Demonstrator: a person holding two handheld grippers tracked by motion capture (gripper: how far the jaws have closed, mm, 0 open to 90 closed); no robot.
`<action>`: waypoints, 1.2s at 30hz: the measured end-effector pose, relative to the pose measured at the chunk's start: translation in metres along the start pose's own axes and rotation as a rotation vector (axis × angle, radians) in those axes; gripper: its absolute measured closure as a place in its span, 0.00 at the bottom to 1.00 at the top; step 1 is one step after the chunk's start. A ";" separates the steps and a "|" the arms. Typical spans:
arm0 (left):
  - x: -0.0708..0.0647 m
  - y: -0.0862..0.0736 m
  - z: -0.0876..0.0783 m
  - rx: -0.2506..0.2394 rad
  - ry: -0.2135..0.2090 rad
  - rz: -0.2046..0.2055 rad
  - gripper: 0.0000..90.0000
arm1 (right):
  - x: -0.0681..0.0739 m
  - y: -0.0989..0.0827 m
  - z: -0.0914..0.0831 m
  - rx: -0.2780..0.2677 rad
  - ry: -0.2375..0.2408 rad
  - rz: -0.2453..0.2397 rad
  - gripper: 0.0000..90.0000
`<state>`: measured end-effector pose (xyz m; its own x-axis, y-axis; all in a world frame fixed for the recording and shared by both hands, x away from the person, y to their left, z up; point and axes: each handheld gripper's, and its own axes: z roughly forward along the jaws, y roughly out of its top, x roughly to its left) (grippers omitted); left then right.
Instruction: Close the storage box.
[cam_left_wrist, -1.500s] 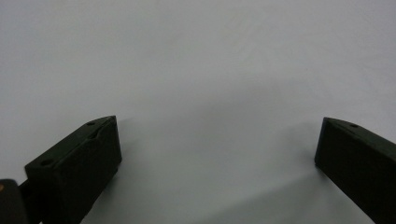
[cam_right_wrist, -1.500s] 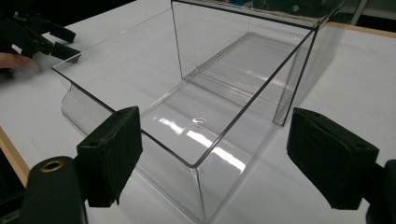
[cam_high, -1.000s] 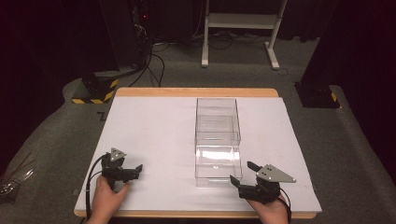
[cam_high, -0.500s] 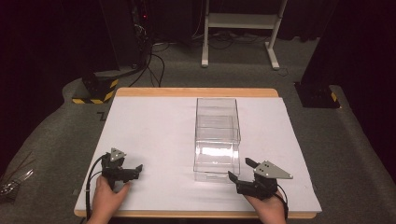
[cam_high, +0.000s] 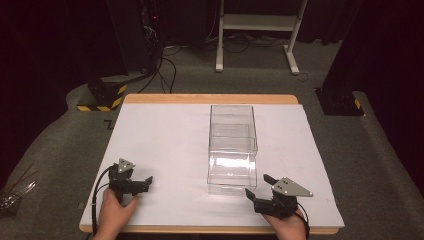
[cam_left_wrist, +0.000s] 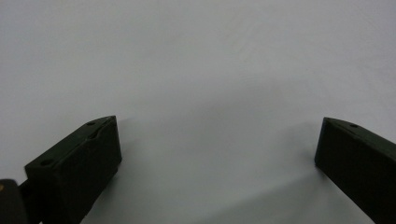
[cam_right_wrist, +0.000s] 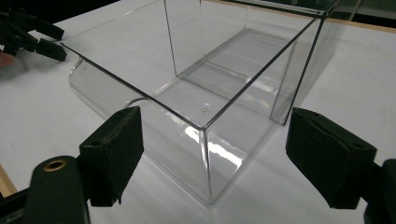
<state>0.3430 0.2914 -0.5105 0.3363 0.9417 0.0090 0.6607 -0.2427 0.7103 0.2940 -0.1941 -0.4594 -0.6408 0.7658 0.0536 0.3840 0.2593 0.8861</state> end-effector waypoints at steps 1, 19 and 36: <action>0.000 0.000 0.000 0.000 0.000 0.000 0.01 | 0.000 0.000 0.000 0.000 0.000 0.000 0.22; 0.000 0.000 0.000 0.000 0.000 0.000 0.01 | 0.000 -0.002 0.011 0.015 -0.043 0.015 0.14; 0.000 0.000 0.000 0.000 0.000 -0.001 0.01 | -0.004 0.002 0.013 0.003 -0.061 0.011 0.13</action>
<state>0.3430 0.2913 -0.5105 0.3355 0.9420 0.0088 0.6606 -0.2420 0.7107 0.3060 -0.1892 -0.4634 -0.5951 0.8029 0.0349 0.3928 0.2527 0.8842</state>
